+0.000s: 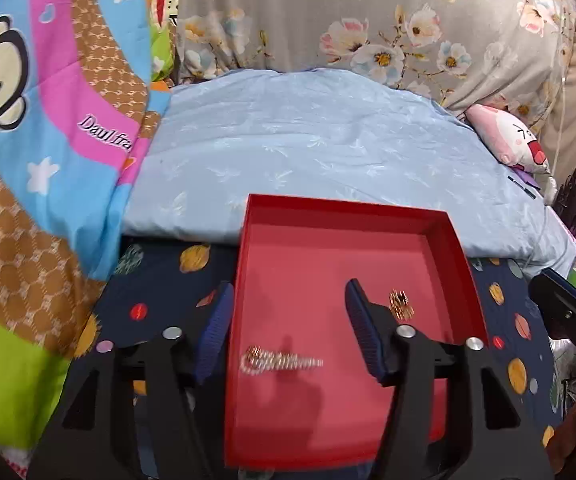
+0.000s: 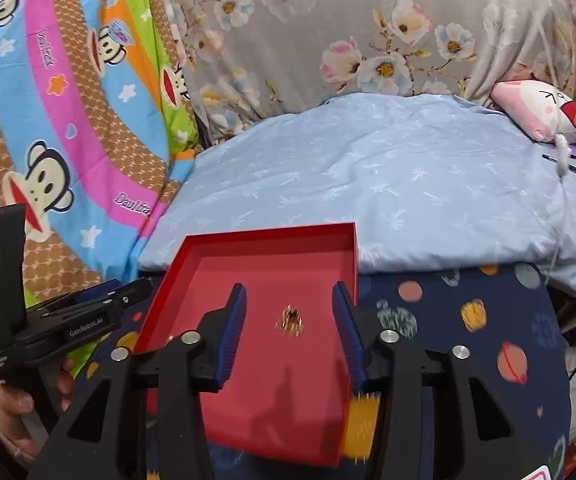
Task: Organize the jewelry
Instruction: 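Carry both pieces over the red tray and open both tools to drop them, then grasp a small gold earring with the left tool while the right grasps a gold chain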
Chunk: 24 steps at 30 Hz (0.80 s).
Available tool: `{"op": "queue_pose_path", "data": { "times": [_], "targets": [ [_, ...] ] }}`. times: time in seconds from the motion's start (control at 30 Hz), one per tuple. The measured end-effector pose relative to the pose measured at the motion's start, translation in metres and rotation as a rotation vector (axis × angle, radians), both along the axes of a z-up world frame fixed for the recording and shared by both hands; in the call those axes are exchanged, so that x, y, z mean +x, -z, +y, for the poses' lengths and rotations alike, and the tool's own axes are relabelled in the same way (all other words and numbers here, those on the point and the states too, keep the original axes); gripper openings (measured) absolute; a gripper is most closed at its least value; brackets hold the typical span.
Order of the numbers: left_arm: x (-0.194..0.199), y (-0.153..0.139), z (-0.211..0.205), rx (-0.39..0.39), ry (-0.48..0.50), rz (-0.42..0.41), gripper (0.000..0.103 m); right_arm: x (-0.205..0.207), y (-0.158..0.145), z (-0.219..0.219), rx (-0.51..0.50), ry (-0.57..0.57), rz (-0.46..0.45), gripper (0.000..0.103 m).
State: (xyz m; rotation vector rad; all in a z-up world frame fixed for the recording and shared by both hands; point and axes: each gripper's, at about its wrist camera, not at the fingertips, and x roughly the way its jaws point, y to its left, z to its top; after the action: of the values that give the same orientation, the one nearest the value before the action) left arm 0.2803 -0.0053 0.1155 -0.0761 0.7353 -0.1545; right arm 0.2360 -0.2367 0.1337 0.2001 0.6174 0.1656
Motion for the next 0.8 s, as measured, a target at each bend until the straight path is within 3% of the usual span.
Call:
{"op": "queue_pose_path", "data": {
  "times": [0.2, 0.43, 0.8],
  "targets": [
    [-0.074, 0.006, 0.017, -0.022, 0.003, 0.002, 0.06, -0.087, 0.01, 0.002, 0.009, -0.009, 0.014, 0.053],
    [-0.162, 0.042, 0.03, -0.034, 0.011, 0.081, 0.06, -0.17, 0.043, 0.017, -0.023, -0.039, 0.104, 0.054],
    [-0.225, 0.079, 0.026, -0.053, 0.017, 0.177, 0.059, -0.224, 0.093, 0.021, 0.042, -0.03, 0.261, 0.054]
  ]
}}
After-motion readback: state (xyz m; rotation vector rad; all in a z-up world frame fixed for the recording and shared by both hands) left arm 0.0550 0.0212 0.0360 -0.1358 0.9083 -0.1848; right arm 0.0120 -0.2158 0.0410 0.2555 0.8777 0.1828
